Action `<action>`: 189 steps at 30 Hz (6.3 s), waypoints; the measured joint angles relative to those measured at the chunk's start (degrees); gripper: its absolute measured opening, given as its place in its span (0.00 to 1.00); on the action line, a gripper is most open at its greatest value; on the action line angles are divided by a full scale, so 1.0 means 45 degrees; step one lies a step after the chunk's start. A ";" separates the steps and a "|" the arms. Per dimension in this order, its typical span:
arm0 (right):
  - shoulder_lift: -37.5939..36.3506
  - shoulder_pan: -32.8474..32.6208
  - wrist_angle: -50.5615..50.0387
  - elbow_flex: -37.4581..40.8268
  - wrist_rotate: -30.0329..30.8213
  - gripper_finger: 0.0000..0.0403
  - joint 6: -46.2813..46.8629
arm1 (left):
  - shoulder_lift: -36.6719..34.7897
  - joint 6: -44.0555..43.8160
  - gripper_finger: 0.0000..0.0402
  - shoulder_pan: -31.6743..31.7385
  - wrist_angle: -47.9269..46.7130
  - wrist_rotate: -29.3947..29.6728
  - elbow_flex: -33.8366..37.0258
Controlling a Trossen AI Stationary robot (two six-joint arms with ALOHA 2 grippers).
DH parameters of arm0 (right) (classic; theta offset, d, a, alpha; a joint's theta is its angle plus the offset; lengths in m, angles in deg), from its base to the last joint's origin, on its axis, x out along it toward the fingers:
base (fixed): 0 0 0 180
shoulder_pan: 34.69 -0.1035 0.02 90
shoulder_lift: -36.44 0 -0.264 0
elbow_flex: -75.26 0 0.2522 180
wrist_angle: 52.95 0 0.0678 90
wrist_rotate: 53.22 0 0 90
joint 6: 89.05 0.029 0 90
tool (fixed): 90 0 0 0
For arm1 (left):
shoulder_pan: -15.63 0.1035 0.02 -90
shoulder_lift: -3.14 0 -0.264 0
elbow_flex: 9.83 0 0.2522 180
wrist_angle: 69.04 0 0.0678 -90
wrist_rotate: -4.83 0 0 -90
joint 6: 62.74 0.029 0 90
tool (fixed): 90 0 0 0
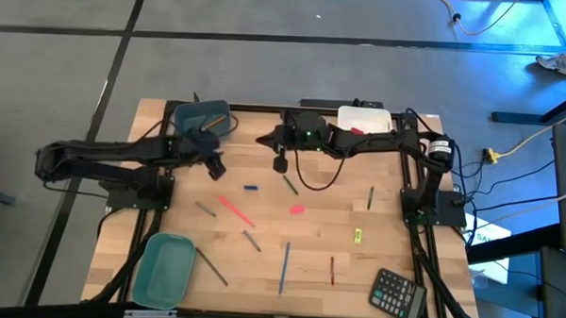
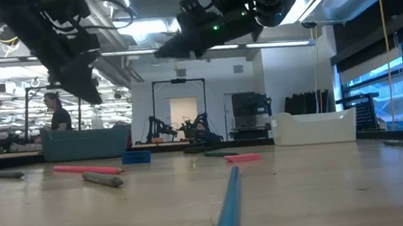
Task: Sort crayons/erasers/pens/pencils in bins
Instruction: Put the pink pencil into the blue bin
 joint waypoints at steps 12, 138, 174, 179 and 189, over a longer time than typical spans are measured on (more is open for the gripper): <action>0.0000 -0.0373 -0.5265 0.0000 0.1047 0.31 0.0192 | 0.0785 -0.1658 0.26 -0.2227 0.4058 -0.0310 0.1624; 0.1846 -0.6339 -0.3892 0.0218 0.9424 0.10 0.5771 | 0.2566 -0.1065 0.26 -0.8940 0.1487 0.2379 -0.2075; -0.0636 -0.7198 1.0065 0.6329 0.7986 0.10 0.2645 | 0.3227 0.2692 0.43 -0.7740 0.9226 0.0882 -0.1660; -0.0636 -0.7209 1.0065 0.6326 0.7979 0.10 0.2430 | 0.4070 0.3180 0.39 -0.7740 1.0163 0.0882 -0.1655; -0.0636 -0.7354 1.0055 0.6324 0.7971 0.10 0.2326 | 0.4411 0.3371 0.25 -0.7740 1.1148 0.0897 -0.1655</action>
